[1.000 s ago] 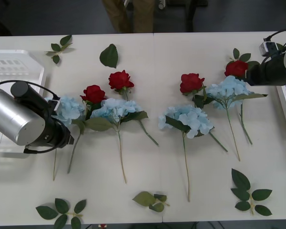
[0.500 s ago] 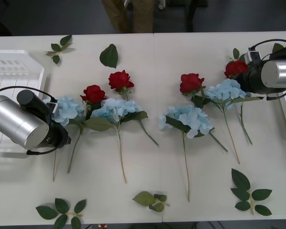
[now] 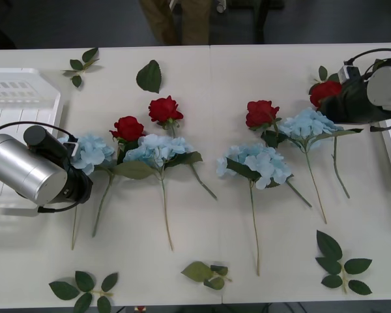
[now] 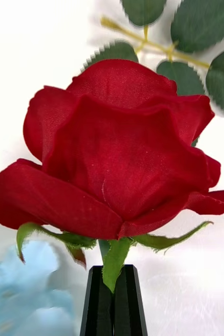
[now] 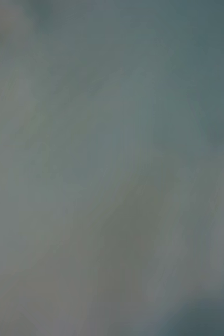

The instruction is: Place the red flowers into the right box and the blue flowers into the left box. If a person shows an open palm, hand one flower to the person first, then continue sorting.

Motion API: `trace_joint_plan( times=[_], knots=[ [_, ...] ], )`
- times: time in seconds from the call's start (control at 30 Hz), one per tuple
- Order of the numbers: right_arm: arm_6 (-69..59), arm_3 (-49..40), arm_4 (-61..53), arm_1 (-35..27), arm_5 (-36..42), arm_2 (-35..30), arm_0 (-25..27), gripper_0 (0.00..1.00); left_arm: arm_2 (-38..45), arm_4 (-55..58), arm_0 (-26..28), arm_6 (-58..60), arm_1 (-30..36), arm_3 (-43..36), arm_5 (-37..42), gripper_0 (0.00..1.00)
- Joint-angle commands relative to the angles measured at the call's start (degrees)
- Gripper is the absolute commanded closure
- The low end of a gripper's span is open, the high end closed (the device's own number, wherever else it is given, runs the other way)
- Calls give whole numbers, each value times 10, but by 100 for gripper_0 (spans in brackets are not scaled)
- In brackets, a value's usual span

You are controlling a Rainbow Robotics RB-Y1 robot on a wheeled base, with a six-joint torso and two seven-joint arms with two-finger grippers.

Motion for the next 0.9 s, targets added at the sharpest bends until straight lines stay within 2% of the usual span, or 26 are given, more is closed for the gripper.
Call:
trace_joint_plan(
  times=[0.03,0.17,0.23,0.4,0.5,0.6,0.67,0.9],
  knots=[
    [-9,-80,-15,-48,101,-70,-42,100,-8,-7,0,-36,-6,0,-8,100],
    [-7,-97,-50,-92,155,-101,-68,100,-8,-6,0,-38,-6,0,-11,100],
    [-1,-97,-85,-137,167,-106,-71,100,-7,-4,0,-40,-6,0,-13,100],
    [46,-74,-195,-244,183,-101,-60,100,-7,-2,-5,-44,-10,1,-11,100],
    [100,-39,-219,-302,181,-75,-60,100,-7,14,-32,-47,-10,1,27,100],
    [132,-7,-207,-338,168,-40,-60,100,-7,64,-90,-47,5,1,100,100],
    [150,21,-178,-346,131,-5,-60,100,-7,112,-138,-47,32,2,139,100],
    [160,122,-114,-316,-14,105,-61,100,-9,232,-276,-87,93,58,194,100]
  ],
)
